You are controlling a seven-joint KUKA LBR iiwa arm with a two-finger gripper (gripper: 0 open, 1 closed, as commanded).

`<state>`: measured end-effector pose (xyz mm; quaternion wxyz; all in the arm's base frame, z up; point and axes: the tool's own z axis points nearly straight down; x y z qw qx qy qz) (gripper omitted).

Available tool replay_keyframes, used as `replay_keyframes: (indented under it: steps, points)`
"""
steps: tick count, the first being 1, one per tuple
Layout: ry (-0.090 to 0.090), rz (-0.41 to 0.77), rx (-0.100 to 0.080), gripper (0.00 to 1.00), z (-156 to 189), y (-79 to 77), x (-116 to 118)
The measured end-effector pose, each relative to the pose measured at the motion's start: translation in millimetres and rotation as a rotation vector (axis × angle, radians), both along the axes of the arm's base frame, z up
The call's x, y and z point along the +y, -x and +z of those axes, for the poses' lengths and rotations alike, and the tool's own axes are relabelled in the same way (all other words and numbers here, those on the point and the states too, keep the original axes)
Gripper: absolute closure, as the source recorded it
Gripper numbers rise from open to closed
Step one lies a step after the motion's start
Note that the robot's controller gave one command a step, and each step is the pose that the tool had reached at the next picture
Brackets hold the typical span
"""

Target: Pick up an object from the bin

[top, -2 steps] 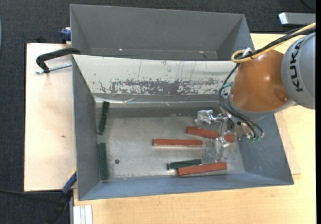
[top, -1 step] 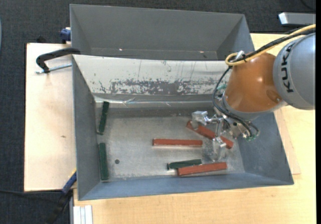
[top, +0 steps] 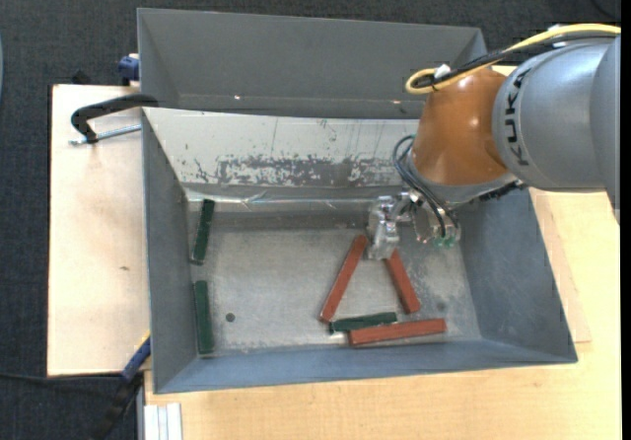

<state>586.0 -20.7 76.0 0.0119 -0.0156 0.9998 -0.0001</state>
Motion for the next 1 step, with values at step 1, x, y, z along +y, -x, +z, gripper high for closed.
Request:
replay_keyframes:
  steps: [1]
  points:
    - [-0.001,0.001,0.018,0.0,-4.5,4.7,0.4]
